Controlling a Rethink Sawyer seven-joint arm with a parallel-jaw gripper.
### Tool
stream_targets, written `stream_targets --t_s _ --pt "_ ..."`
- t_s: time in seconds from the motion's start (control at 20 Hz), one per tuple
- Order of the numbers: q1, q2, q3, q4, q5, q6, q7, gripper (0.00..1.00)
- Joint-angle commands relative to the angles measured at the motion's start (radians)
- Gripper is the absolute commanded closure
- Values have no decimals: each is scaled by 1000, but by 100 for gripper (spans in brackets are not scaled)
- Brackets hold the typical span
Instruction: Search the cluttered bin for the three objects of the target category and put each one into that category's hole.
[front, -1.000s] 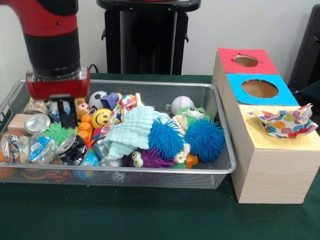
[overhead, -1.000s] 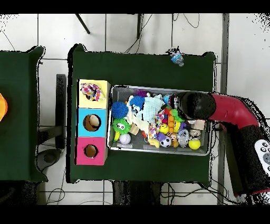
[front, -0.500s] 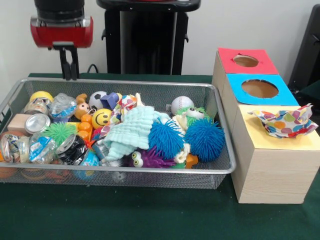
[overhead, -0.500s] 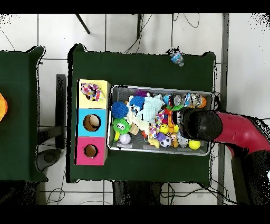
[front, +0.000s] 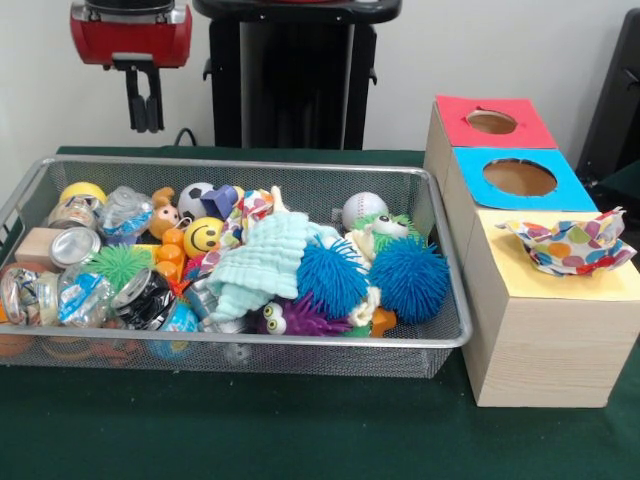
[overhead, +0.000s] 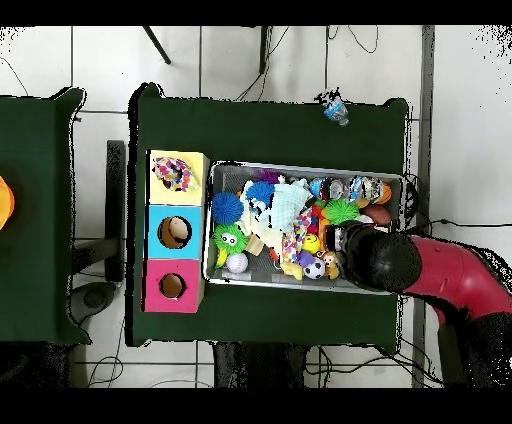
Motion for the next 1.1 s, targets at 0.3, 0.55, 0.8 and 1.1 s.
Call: stream_targets --t_s 0.3,0.55,0.8,1.1 --pt "-12 57 -70 203 -8 -185 165 100" --pt "3 76 -100 203 -30 -227 152 100" --pt "29 102 -130 190 -26 -254 157 100" --pt "34 108 -146 191 0 -231 144 100"
